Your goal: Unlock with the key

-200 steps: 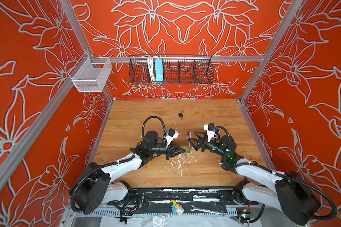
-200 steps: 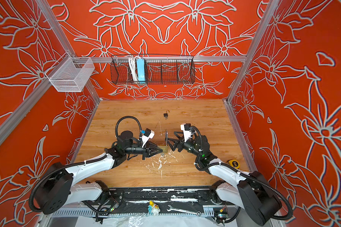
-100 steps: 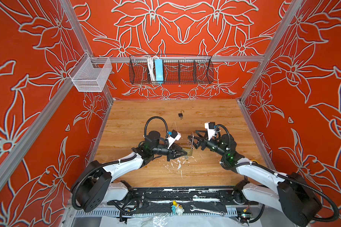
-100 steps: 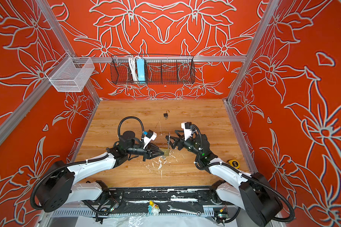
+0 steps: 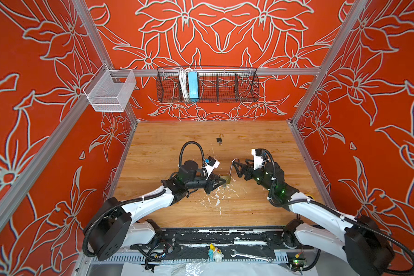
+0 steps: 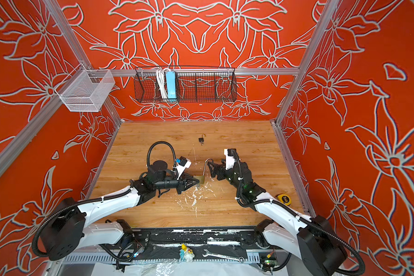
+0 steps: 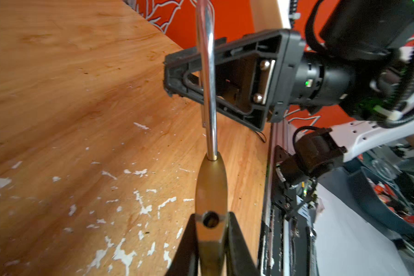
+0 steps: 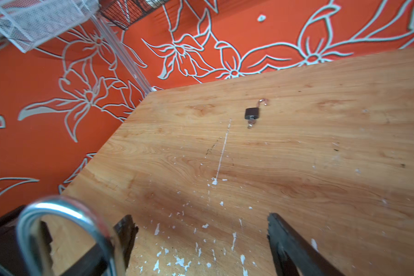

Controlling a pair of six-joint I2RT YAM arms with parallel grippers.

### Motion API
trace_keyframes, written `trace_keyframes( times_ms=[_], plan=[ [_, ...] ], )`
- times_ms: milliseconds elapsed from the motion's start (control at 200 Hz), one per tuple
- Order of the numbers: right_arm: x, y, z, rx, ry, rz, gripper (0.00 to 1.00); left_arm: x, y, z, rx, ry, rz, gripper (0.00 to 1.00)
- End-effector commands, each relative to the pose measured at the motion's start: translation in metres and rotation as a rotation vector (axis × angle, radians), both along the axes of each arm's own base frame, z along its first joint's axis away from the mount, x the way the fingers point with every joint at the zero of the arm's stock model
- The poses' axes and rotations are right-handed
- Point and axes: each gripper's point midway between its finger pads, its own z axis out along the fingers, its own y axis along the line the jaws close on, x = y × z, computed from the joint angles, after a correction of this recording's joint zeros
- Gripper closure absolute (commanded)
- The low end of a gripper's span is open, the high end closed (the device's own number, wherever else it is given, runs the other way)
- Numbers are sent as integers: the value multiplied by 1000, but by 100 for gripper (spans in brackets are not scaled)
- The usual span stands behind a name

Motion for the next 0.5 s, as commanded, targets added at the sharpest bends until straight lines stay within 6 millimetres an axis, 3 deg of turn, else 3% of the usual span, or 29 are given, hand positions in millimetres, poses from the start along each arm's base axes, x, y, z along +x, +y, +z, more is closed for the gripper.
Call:
trace_keyframes(
  times_ms=[0, 290, 390, 495],
  plan=[
    [6, -12, 2, -43, 1, -73, 12, 24, 10, 33, -16, -155, 171, 100],
    [-7, 13, 16, 13, -78, 84, 10, 51, 34, 16, 74, -137, 376, 100],
    [-9, 0, 18, 12, -125, 33, 3, 61, 41, 10, 118, -87, 407, 100],
    [-10, -19, 11, 1, -145, -58, 2, 79, 53, 4, 131, 8, 413, 100]
  ],
)
